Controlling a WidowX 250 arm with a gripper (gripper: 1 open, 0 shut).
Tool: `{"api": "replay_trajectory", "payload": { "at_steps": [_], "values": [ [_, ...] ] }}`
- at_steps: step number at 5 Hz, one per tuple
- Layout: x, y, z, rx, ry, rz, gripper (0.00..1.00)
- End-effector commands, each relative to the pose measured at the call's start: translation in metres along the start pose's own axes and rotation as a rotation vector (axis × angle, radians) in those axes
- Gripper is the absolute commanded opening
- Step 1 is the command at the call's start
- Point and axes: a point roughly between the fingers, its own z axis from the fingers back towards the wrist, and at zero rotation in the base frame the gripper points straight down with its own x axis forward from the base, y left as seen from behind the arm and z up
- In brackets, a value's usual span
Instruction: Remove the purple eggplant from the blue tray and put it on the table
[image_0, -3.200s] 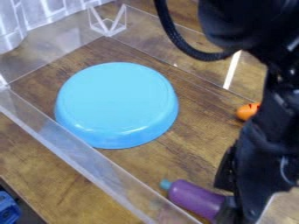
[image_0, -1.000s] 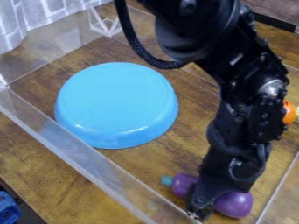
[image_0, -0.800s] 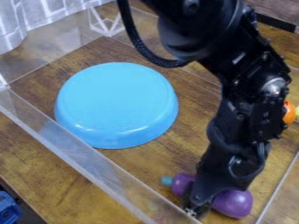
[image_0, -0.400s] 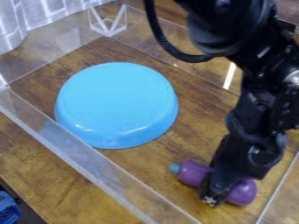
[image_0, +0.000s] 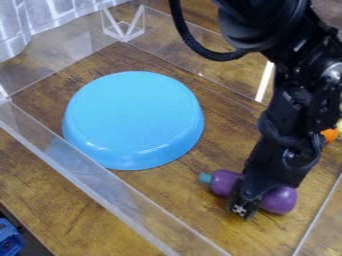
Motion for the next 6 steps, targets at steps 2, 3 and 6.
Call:
{"api": "replay_trajectory", "payload": {
  "at_steps": [2, 3, 6],
  "values": [
    [0.017, 0.001, 0.006, 0.031, -0.036, -0.029, 1.0],
    [0.031, -0.003, 0.006, 0.03, -0.048, -0.069, 1.0],
    [0.031, -0.032, 0.006, 0.004, -0.057, -0.023, 1.0]
  ]
}}
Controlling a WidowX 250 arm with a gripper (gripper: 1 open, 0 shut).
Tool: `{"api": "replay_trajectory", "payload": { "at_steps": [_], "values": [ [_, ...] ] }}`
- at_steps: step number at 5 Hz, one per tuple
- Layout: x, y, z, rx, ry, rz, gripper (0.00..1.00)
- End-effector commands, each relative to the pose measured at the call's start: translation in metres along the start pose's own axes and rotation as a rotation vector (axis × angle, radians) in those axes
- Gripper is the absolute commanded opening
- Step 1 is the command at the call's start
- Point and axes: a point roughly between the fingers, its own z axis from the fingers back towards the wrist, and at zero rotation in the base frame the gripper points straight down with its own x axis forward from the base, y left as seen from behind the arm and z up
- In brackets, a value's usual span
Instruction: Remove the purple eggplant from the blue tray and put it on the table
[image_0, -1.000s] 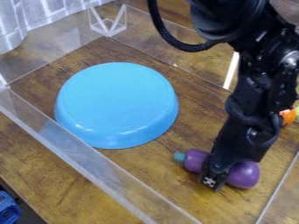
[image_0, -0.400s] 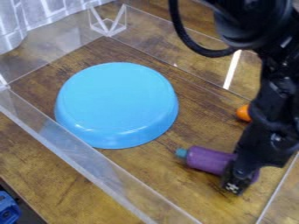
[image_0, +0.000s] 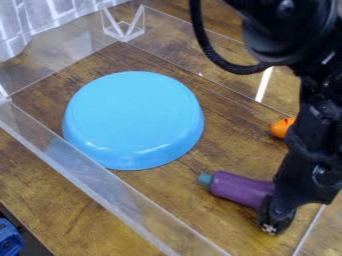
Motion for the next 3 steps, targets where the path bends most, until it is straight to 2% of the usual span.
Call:
{"api": "replay_trajectory", "payload": {
  "at_steps": [1, 3],
  "values": [
    [-0.003, -0.016, 0.005, -0.005, -0.007, 0.024, 1.0],
    [-0.025, -0.016, 0.007, -0.021, 0.001, 0.016, 1.0]
  ]
}}
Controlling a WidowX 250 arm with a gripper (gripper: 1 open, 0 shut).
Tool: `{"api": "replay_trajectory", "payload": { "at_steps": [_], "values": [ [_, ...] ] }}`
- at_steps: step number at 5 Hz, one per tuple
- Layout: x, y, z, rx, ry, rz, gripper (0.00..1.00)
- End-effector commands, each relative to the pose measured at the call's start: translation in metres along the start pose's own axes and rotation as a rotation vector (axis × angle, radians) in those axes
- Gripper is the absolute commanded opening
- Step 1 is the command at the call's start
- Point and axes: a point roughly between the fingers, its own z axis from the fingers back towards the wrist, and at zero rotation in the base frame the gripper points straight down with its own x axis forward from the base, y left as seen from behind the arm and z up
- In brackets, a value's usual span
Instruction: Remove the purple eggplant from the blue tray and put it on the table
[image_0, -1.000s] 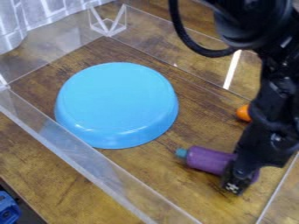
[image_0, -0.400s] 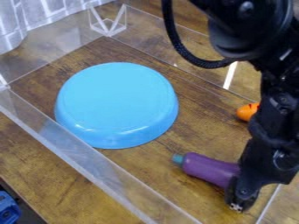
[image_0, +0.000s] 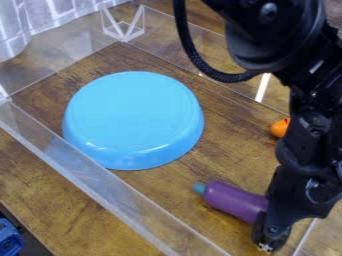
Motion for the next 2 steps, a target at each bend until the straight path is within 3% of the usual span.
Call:
{"api": "replay_trajectory", "payload": {
  "at_steps": [1, 2],
  "values": [
    [-0.024, 0.002, 0.007, 0.006, -0.002, 0.0, 1.0],
    [-0.035, 0.009, 0.008, -0.005, 0.011, 0.01, 1.0]
  ]
}}
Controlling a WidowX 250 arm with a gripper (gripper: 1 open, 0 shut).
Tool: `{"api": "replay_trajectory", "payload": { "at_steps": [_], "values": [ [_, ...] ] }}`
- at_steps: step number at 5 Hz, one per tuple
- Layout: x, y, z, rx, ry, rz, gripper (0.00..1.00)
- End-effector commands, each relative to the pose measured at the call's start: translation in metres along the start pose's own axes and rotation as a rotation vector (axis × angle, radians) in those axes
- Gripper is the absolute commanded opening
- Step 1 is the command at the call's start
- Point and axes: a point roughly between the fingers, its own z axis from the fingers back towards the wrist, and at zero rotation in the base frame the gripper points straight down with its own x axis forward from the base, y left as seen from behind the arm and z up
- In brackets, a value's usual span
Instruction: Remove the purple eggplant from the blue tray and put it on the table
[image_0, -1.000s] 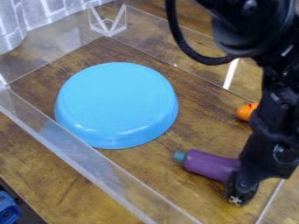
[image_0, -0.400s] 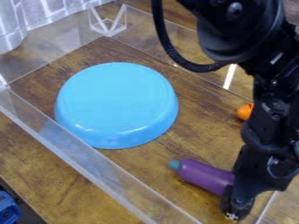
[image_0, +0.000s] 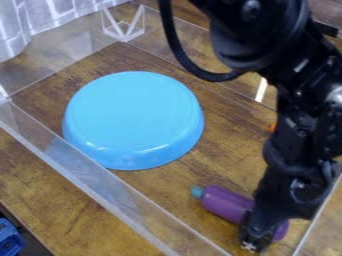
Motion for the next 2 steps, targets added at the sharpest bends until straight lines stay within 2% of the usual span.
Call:
{"api": "replay_trajectory", "payload": {
  "at_steps": [1, 2],
  "values": [
    [-0.0208, 0.0113, 0.0062, 0.013, -0.003, 0.023, 1.0],
    [-0.0226, 0.0071, 0.0152, 0.016, -0.008, -0.012, 1.0]
  ]
}}
